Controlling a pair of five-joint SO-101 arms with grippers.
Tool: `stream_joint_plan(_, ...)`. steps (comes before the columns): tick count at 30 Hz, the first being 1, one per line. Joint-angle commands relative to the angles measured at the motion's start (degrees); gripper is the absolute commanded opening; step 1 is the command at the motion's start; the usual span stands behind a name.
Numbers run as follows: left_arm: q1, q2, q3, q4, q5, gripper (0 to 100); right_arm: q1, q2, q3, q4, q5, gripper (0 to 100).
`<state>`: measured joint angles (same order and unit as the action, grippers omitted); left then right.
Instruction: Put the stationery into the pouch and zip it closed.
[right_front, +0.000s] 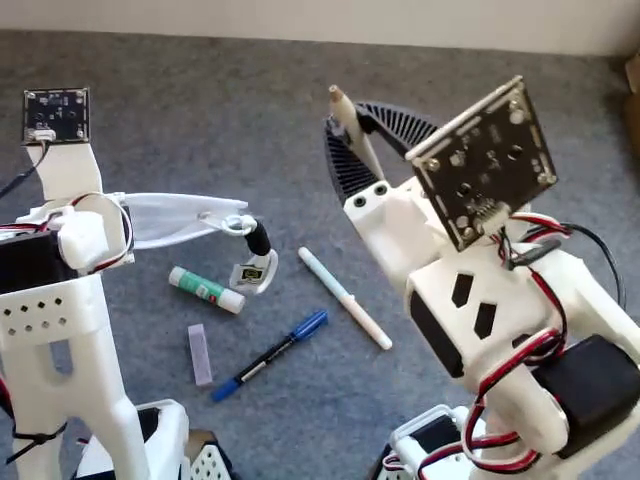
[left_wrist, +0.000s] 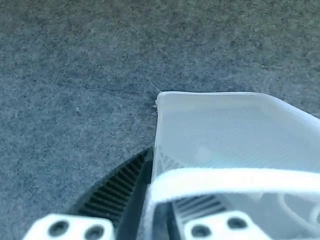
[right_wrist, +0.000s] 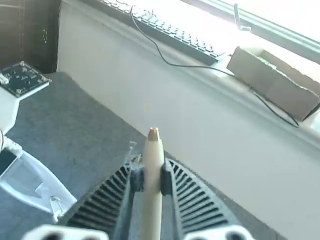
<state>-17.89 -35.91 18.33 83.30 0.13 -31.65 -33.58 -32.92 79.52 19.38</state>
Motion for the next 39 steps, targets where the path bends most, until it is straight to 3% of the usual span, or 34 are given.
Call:
stream_joint_plan(1, 1.8, 1.4, -1.8, 0.4, 0.8, 1, -1.5, -1.0, -0.5, -4.6, -0.9, 0.5)
stream_joint_plan(23, 1.8, 1.0, -1.4, 0.5, 0.8, 1, -18.0, -0.3, 0.0, -18.9, -0.8, 0.5)
stream_joint_plan(34, 1.7, 1.0, -1.4, 0.5, 0.8, 1, -19.5, 5.4, 0.0, -19.0, -1.1, 0.5)
stream_joint_plan(39, 1.7, 1.0, -1.3, 0.6, 0.8, 1, -19.4, 7.1, 0.0, -26.7, -11.6, 0.5)
